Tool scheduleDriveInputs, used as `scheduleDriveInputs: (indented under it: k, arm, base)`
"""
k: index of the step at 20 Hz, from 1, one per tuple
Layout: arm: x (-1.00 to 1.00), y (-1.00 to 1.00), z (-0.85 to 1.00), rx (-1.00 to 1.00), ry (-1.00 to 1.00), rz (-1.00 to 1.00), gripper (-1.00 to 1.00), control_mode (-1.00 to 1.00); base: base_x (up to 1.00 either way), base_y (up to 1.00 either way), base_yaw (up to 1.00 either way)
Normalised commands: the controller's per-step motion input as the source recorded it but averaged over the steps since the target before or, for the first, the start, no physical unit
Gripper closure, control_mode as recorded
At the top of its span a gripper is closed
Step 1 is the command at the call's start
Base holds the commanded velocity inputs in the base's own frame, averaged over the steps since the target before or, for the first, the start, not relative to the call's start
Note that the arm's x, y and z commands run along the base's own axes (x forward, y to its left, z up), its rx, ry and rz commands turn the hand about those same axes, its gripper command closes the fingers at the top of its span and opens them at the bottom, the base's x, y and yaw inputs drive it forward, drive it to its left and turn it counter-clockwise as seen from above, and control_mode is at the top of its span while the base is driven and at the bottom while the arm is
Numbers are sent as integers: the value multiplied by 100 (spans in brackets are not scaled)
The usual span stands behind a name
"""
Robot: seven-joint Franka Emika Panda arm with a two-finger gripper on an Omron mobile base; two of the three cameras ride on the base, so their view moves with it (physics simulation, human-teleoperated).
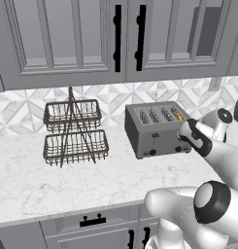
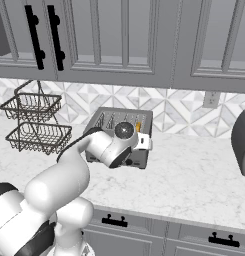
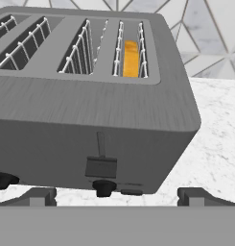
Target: Start the toaster. Once the lever pops up, take the bread to the plate on the dining counter.
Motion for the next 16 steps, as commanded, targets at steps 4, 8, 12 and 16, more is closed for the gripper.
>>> scheduleDriveInputs:
  k: [4, 8, 12, 16]
  arm:
    - [0, 0, 0, 0, 0, 0, -100, -100]
    - [0, 0, 0, 0, 0, 0, -100, -100]
    - [0, 0, 0, 0, 0, 0, -100, -100]
    - [0, 0, 0, 0, 0, 0, -100, -100]
  base:
    - [0, 0, 0]
    - [0, 0, 0]
    - [0, 0, 0]
    - [0, 0, 0]
